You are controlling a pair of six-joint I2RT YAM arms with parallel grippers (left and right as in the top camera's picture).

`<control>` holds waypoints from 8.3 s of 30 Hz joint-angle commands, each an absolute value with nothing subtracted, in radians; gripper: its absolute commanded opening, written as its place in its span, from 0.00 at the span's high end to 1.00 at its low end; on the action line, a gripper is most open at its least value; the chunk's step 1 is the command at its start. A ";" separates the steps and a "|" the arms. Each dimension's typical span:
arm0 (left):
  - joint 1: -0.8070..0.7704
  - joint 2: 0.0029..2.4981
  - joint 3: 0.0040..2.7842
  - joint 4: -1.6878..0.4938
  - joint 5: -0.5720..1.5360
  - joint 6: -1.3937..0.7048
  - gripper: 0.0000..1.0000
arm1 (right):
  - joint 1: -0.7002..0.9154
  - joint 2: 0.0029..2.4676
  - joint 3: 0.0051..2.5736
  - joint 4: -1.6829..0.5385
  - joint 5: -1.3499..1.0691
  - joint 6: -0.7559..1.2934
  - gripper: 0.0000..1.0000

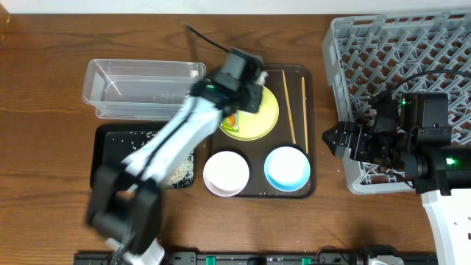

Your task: Sort waste into correct bins and load items into the dishwasher rack

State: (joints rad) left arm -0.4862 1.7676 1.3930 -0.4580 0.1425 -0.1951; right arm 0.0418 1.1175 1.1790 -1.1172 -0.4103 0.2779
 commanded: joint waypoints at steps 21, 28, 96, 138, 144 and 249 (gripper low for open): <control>-0.306 1.691 1.443 -0.673 0.101 -0.223 0.45 | 0.054 1.119 1.187 -1.119 -0.407 0.272 0.01; -0.472 1.823 1.417 -0.657 -0.088 -0.214 0.45 | 0.054 1.119 1.187 -1.121 -0.408 0.273 0.01; -0.409 1.102 1.493 -1.245 0.021 -0.276 0.34 | 0.083 1.119 1.171 -1.103 -0.313 0.254 0.03; -0.131 0.380 0.811 -0.664 -0.113 -0.203 0.09 | 0.086 1.119 1.171 -1.092 -0.284 0.257 0.01; -0.092 0.159 0.499 -0.435 -0.113 -0.203 0.09 | 0.086 1.119 1.171 -1.092 -0.284 0.257 0.01; -0.088 0.004 0.004 -0.070 -0.010 -0.207 0.09 | 0.207 1.456 1.131 -0.583 1.174 0.353 0.99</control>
State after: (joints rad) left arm -0.0933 0.0105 0.0357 -0.0540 -0.0063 -0.2092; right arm 0.2443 1.3907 1.1294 -0.6060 1.1114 0.4217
